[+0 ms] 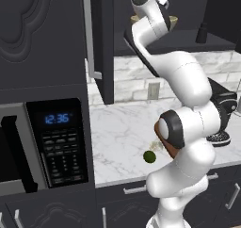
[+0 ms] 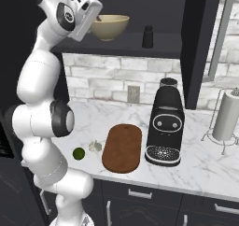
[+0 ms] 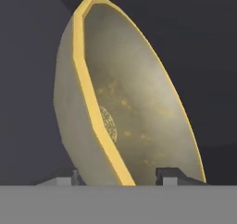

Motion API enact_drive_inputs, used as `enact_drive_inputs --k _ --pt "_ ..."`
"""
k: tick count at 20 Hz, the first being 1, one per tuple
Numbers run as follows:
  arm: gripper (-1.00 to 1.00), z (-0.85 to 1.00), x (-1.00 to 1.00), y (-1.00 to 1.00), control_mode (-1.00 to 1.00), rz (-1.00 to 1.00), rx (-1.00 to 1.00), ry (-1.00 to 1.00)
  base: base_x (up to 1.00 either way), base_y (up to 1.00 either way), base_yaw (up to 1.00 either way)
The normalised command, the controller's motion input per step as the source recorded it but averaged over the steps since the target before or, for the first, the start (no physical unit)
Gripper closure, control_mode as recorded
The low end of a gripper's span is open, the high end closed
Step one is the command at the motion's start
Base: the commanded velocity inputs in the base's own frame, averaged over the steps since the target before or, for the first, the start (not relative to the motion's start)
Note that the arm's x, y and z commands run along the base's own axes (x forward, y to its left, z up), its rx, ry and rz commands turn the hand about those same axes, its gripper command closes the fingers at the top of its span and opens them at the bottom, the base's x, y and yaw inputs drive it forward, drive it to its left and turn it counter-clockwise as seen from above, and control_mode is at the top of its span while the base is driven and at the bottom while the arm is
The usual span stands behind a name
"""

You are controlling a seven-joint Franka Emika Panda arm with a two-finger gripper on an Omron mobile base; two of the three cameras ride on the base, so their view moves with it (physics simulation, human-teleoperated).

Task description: Open the cabinet. Place the bowl and condiment on the counter. Then place the lime and garlic on the cutting board.

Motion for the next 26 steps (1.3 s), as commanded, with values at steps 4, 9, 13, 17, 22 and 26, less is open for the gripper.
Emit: enact_drive_inputs --k 4,9,13,17,22,26 --pt "1.00 -0.15 -0.49 0.00 -1.00 0.02 0.03 -0.01 0.00 0.00 0.00" --pt "1.00 0.00 -1.00 0.01 -1.00 0.02 0.01 -0.03 0.00 0.00 0.00" --pt "1.00 0.00 -1.00 0.00 -1.00 0.00 0.03 -0.04 0.00 0.00 0.00" --pt "1.00 0.00 -1.00 0.00 -1.00 0.00 0.08 -0.02 0.00 0.00 0.00" --pt "1.00 0.00 -1.00 0.00 -1.00 0.05 0.08 0.00 0.00 0.00 0.00" --pt "1.00 -0.01 -1.00 0.00 -1.00 0.07 0.09 0.00 0.00 0.00 0.00"
